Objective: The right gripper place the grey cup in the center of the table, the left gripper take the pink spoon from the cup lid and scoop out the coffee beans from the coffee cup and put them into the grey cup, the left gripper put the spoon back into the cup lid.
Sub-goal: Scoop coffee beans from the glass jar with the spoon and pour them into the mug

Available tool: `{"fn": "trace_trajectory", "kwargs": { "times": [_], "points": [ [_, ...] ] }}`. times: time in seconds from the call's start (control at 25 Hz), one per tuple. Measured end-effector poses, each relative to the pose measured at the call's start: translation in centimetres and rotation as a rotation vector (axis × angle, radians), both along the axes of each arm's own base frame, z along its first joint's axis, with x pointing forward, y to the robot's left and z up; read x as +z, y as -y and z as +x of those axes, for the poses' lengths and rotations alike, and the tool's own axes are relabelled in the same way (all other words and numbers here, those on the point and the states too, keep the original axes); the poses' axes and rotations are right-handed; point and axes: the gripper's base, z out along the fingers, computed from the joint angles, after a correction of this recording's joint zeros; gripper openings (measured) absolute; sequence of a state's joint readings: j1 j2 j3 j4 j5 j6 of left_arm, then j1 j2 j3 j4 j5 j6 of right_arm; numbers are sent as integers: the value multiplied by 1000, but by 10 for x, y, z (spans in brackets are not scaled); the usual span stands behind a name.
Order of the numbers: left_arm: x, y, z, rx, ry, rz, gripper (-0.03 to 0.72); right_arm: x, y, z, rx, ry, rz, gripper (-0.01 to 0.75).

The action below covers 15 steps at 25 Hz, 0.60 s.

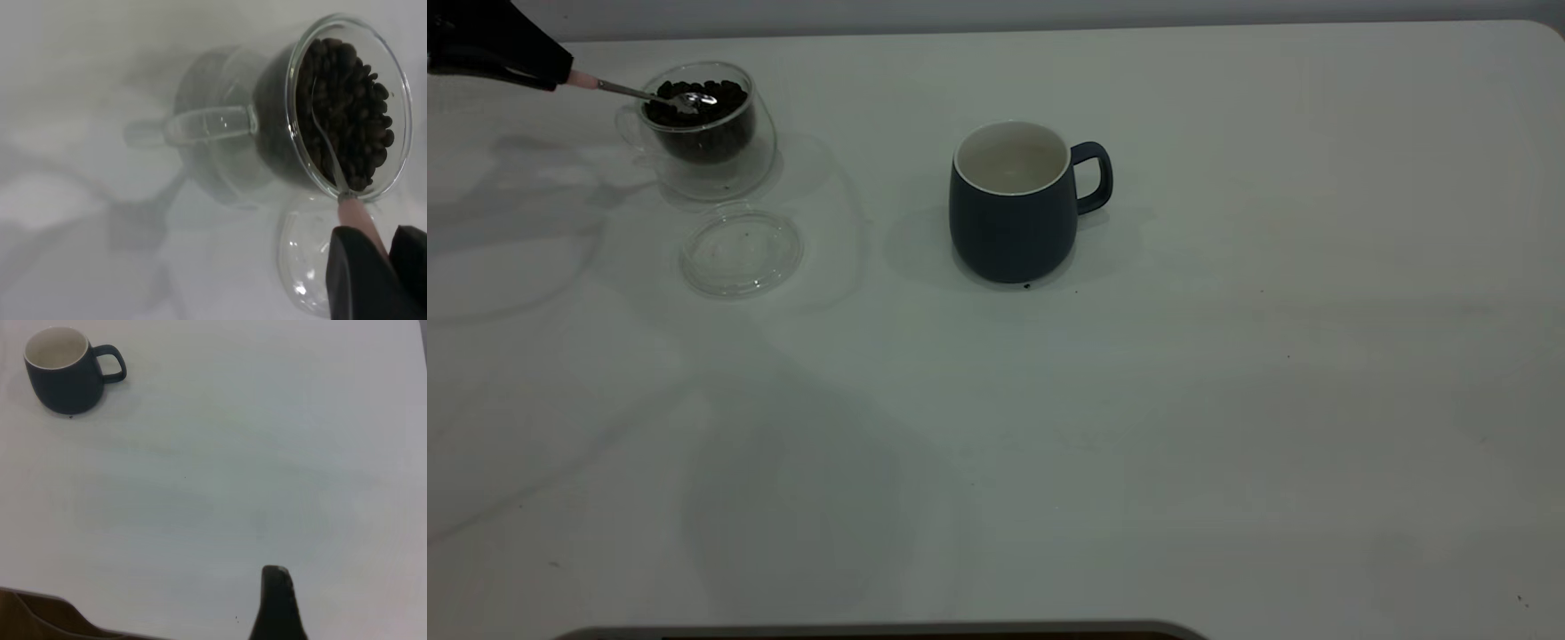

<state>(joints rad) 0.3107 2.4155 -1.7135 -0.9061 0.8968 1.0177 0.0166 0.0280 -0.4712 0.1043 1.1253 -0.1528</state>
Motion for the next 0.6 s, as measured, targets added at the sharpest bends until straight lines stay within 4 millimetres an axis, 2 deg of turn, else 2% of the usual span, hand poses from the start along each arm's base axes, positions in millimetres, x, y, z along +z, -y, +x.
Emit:
{"fn": "trace_trajectory", "kwargs": {
  "times": [0.24, 0.6],
  "points": [
    [2, -3, -2, 54, -45, -51, 123, 0, 0, 0, 0, 0, 1, 591],
    [2, -23, -7, 148, -92, -135, 123, 0, 0, 0, 0, 0, 1, 591]
  ]
}}
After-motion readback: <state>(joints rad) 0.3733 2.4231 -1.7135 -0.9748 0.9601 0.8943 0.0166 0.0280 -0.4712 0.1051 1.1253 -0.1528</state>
